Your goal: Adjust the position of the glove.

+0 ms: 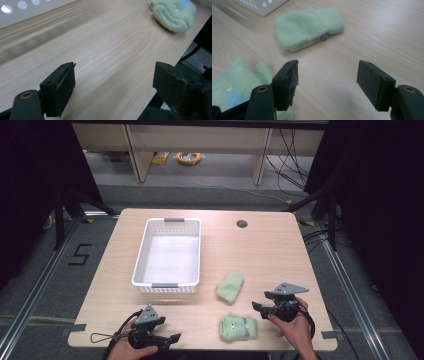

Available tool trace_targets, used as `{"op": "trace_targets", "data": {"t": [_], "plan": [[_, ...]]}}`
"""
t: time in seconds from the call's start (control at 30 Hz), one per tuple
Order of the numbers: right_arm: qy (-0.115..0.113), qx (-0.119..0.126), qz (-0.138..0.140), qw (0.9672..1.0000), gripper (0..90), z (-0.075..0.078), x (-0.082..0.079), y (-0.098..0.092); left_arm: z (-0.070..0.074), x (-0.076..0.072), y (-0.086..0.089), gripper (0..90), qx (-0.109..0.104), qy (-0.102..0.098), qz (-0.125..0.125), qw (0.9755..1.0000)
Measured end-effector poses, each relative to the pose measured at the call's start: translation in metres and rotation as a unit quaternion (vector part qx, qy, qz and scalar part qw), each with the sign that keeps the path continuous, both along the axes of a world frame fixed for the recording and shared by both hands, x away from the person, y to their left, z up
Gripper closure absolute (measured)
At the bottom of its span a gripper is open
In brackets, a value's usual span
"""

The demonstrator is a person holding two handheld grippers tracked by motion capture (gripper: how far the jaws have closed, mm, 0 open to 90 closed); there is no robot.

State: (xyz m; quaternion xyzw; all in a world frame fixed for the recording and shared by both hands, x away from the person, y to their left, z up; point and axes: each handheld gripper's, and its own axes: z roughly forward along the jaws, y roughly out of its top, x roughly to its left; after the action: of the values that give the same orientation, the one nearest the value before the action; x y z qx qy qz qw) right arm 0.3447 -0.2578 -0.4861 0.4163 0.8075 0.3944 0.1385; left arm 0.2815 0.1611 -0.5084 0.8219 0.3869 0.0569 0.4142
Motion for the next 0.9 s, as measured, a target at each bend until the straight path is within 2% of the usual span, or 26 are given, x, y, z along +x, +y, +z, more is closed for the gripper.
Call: {"op": "trace_targets", "data": {"t": [0.07,0.13,0.2,0.23,0.27,0.3,0.33,0.43,0.57,0.6,0.73,0.77,0.83,0.9], "plan": [[0.003,-0.003,-0.001,1.0,31.1,0.0,0.001,0.001,-0.001,0.0,-0.001,17.6,-0.01,0.002,0.002,0.9999],[0.007,-0.005,-0.003,1.0,28.0,0.0,0.003,0.003,-0.001,0.0,-0.001,17.6,-0.012,0.008,0.005,0.9999],[0.008,-0.002,-0.001,1.0,26.5,-0.001,0.004,0.004,-0.001,0.0,-0.001,17.6,-0.008,0.002,0.002,1.0],[0.012,0.001,-0.003,0.9999,25.0,-0.001,0.004,0.005,-0.001,0.0,-0.001,17.6,-0.011,0.007,0.006,0.9999],[0.031,0.01,-0.012,0.9994,23.3,-0.001,0.001,0.008,-0.001,0.0,-0.001,17.6,-0.009,0.004,-0.001,1.0],[0.031,0.01,-0.012,0.9994,23.3,-0.001,0.001,0.008,-0.001,0.0,-0.001,17.6,-0.009,0.004,-0.001,1.0],[0.012,0.003,0.003,0.9999,23.2,-0.002,0.005,0.006,-0.001,0.0,-0.001,17.6,-0.008,0.002,0.002,1.0],[0.015,-0.005,0.004,0.9999,23.5,-0.002,0.004,0.008,-0.001,0.0,-0.001,17.6,-0.009,0.007,0.005,0.9999],[0.018,-0.001,0.006,0.9998,24.1,-0.003,0.006,0.011,-0.001,0.0,-0.001,17.6,-0.006,0.003,0.002,1.0],[0.011,-0.012,0.011,0.9998,24.5,-0.002,0.007,0.011,-0.001,0.0,-0.001,17.6,-0.006,0.003,0.002,1.0],[0.016,-0.01,0.009,0.9998,25.1,0.0,0.008,0.015,-0.001,0.0,-0.001,17.6,-0.006,0.003,0.002,1.0],[0.013,-0.008,0.016,0.9998,25.5,-0.001,0.01,0.017,-0.001,0.0,-0.001,17.6,-0.007,0.003,0.003,1.0],[0.012,-0.012,0.015,0.9998,25.8,0.001,0.012,0.021,-0.001,0.0,-0.001,17.6,-0.015,0.004,0.01,0.9998],[0.013,-0.01,0.019,0.9997,26.1,0.001,0.013,0.022,-0.001,0.0,0.0,17.6,-0.01,0.003,0.006,0.9999]]}}
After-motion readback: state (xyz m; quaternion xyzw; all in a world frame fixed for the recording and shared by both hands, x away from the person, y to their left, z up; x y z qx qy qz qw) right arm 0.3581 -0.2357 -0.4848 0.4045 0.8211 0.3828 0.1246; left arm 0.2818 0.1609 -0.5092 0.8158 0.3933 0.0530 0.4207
